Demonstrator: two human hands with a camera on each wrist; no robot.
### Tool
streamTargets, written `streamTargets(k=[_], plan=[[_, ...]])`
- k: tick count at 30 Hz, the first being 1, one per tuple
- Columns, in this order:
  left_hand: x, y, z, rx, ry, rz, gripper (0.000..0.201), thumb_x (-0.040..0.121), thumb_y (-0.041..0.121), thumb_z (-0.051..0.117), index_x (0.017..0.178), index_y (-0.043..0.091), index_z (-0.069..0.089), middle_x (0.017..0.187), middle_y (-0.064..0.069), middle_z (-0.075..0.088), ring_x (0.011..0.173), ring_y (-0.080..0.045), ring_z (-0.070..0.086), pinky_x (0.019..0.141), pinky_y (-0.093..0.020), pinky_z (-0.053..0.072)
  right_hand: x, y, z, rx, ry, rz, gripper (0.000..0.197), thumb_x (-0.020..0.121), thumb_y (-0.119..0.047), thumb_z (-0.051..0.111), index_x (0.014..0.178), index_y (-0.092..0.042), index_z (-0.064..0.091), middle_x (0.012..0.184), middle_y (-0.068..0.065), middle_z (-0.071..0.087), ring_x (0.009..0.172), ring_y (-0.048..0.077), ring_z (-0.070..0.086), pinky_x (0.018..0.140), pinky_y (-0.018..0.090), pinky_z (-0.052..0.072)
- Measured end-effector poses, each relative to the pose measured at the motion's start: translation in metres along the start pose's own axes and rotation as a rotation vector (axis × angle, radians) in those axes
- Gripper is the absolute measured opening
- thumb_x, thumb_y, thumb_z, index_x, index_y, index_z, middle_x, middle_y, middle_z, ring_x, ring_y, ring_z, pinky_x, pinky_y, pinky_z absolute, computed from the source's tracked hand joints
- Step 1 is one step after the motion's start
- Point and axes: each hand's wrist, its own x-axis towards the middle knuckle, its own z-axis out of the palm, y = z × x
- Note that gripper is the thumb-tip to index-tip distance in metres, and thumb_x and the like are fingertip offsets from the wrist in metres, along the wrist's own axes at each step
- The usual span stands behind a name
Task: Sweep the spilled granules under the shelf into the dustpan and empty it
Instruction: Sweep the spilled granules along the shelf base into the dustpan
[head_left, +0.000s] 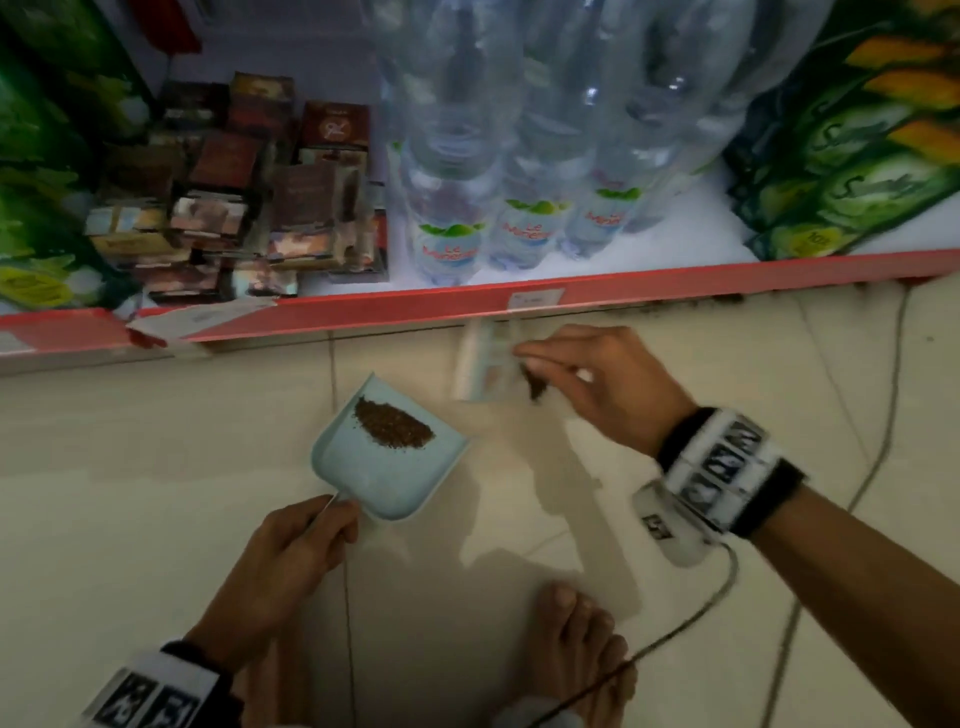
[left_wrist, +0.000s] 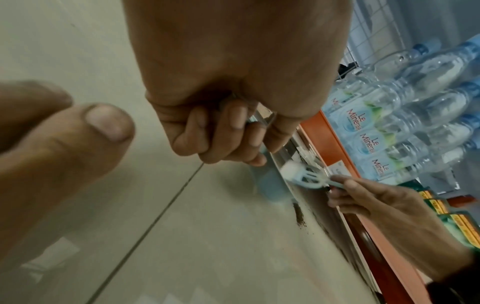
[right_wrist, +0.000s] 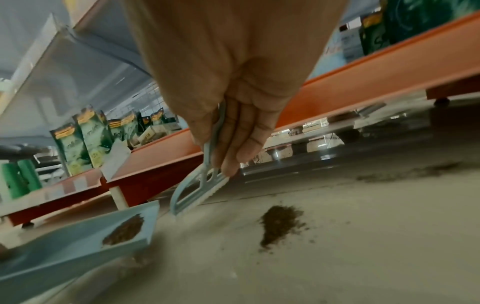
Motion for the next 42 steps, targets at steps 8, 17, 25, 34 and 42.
streamTargets(k=[8,17,25,34,42], plan=[[0.023,0.027,-0.003,0.071,-0.084,-0.025,0.036,0.098,0.023,0.051,0.070,0.001,0.057,0.045,0.001,0.031,0.035,-0.007,0.026,0.036,-0.013,0.019,-0.001,0.019,-0.005,-0.138,-0.201,0.135,0.026,0.100,-0.026,0.052,0.109,-0.017,0.074,0.101,0.008,0.072,0.093,0.030,0.066,0.086,0.039,0.050],[0.031,0.036,0.008,0.020,-0.115,-0.002,0.037,0.098,0.028,0.051,0.068,0.006,0.057,0.046,0.003,0.034,0.037,-0.007,0.027,0.035,-0.015,0.022,-0.013,0.032,-0.018,0.106,0.192,0.291,0.022,0.096,-0.031,0.060,0.111,-0.023,0.074,0.085,-0.014,0.074,0.067,0.001,0.068,0.072,0.021,0.056],[0.031,0.040,0.008,0.072,-0.131,0.063,0.038,0.097,0.029,0.052,0.067,0.006,0.058,0.047,0.002,0.035,0.038,-0.007,0.029,0.037,-0.014,0.025,-0.025,0.047,-0.021,-0.147,-0.026,0.294,0.022,0.098,-0.021,0.057,0.109,-0.016,0.074,0.099,0.008,0.074,0.085,0.030,0.068,0.080,0.038,0.054],[0.029,0.029,0.006,0.054,-0.159,-0.005,0.041,0.096,0.032,0.053,0.061,0.014,0.061,0.049,0.002,0.034,0.040,-0.006,0.028,0.038,-0.016,0.021,-0.029,0.034,-0.013,0.169,0.043,0.220,0.022,0.097,-0.020,0.060,0.113,-0.013,0.073,0.093,0.000,0.072,0.081,0.014,0.069,0.078,0.031,0.056],[0.030,0.034,0.012,0.055,-0.172,0.006,0.038,0.096,0.028,0.053,0.064,0.009,0.059,0.050,-0.001,0.033,0.040,-0.008,0.027,0.038,-0.017,0.021,-0.027,0.064,-0.036,-0.088,-0.233,0.123,0.021,0.097,-0.018,0.059,0.110,-0.013,0.074,0.097,0.004,0.071,0.081,0.025,0.066,0.078,0.036,0.053]])
